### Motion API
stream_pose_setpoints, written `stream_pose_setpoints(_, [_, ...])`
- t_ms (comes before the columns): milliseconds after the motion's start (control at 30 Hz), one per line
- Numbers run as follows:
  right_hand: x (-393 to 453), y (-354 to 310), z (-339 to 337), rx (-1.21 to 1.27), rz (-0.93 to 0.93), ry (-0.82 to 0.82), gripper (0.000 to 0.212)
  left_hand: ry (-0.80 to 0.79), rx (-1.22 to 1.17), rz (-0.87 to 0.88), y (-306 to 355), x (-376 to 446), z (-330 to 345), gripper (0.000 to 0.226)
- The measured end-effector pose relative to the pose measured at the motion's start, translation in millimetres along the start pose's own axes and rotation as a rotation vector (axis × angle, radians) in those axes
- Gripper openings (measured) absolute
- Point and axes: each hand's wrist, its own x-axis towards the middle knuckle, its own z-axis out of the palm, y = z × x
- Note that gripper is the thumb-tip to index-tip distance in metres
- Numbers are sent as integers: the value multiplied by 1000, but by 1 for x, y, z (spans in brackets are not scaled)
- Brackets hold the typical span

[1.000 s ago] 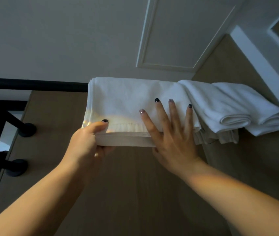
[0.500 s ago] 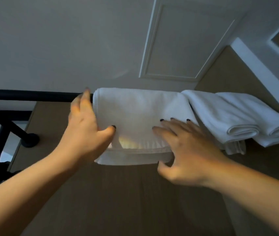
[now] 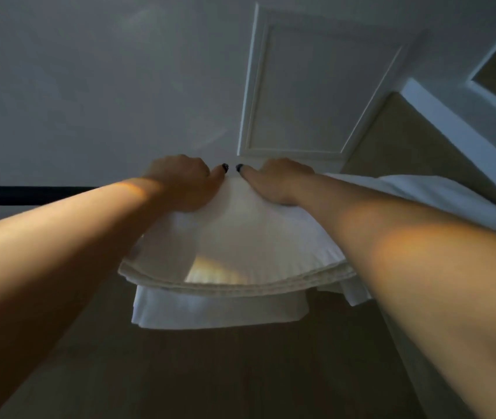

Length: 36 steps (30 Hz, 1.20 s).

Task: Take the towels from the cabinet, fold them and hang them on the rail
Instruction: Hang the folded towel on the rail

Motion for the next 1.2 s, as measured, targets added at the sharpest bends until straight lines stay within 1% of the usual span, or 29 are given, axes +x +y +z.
stream_pose_setpoints(67, [-3,5,3,-36,-10,61,73,47,46,17,3,-2,4,68])
stream_pose_setpoints(133, [-6,6,3,-33,-40,94,64,78,70,27,6,-3,7,67])
stream_pose_setpoints(200, [-7,10,2,-37,-36,93,58,96,75,24,9,-2,8,65])
stream_pose_setpoints(333, [-6,18,1,-61,-18,93,68,89,86,40,16,-3,8,67])
stream_pose_setpoints(433, [-8,19,1,-46,-23,66,60,56,71,57,17,-7,4,59])
stream_pose_setpoints(567, [-14,19,-7,50,-55,-11,59,-15,-23,35,13,-12,-3,52])
stream_pose_setpoints(633, [-23,20,-11,72,-92,-25,51,-33,-88,33,9,-17,-6,50])
stream_pose_setpoints(767, [-43,25,-18,31,-168,-12,40,-56,-228,35,1,-41,-17,57])
stream_pose_setpoints(833, [-54,27,-21,22,-205,-6,47,-67,-232,19,1,-56,-21,48])
stream_pose_setpoints(967, [-77,26,-23,54,-218,-1,54,-105,-232,-21,2,-77,-30,51])
stream_pose_setpoints(1067, [-92,18,-27,65,-251,-14,54,-119,-254,-49,-2,-88,-37,54])
stream_pose_setpoints(1133, [-101,7,-31,73,-252,-44,52,-126,-263,-37,-7,-94,-45,59])
stream_pose_setpoints(1200, [-107,-8,-37,53,-251,-69,50,-148,-250,-18,-16,-100,-53,57])
